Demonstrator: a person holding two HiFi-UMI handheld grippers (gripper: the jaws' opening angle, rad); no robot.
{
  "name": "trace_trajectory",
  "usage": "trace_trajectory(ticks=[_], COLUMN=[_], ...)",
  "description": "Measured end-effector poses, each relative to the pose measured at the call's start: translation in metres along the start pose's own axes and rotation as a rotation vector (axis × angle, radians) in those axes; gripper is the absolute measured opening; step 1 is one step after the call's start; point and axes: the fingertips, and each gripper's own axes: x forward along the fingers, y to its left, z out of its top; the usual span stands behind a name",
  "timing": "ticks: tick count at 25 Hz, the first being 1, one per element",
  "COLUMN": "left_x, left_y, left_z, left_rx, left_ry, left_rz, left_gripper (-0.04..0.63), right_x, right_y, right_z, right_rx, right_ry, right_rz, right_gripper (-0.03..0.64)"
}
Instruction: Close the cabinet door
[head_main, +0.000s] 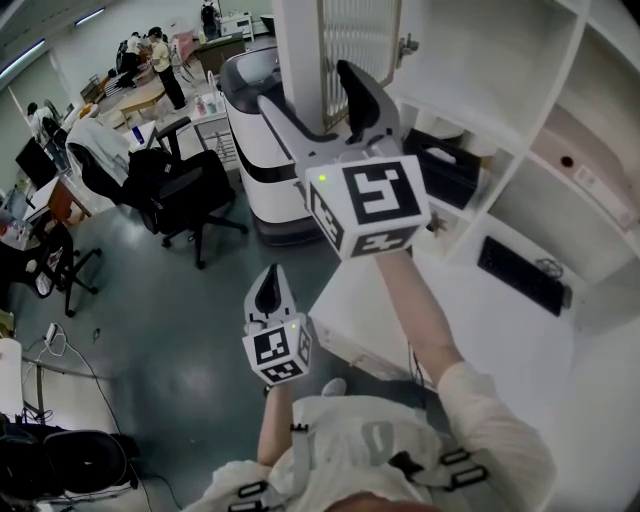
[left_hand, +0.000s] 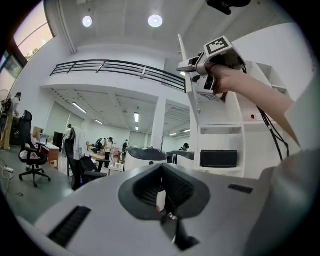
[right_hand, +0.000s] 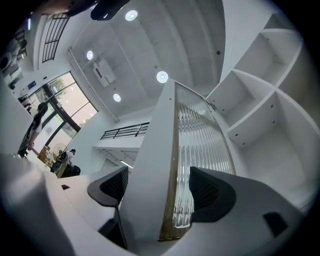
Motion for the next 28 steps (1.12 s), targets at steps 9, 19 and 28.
trace_trajectory(ticks=[9, 19, 28], left_x=[-0.0016, -0.0035, -0.0088], left_y=[-0.0013, 0.0024, -0.0019], left_z=[0.0013, 0.0004, 0.0066], left_rx=[-0.025, -0.033, -0.021], left_ry=[-0.015, -0.01, -0.019], left_rz=[-0.009, 0.005, -0.002], left_gripper=[0.005, 0.005, 0.005], right_x=[-0.0001, -0.0034, -0.0091], right_y=[-0.0011, -0.0036, -0.0057], right_z=[-0.0035, -0.0026, 0.0005], right_rx=[-0.022, -0.02, -0.018], right_ry=[0.028, 0.038, 0.046], right_rz=[-0.045, -0.035, -0.016], right_gripper=[0.363, 0.362, 0.362])
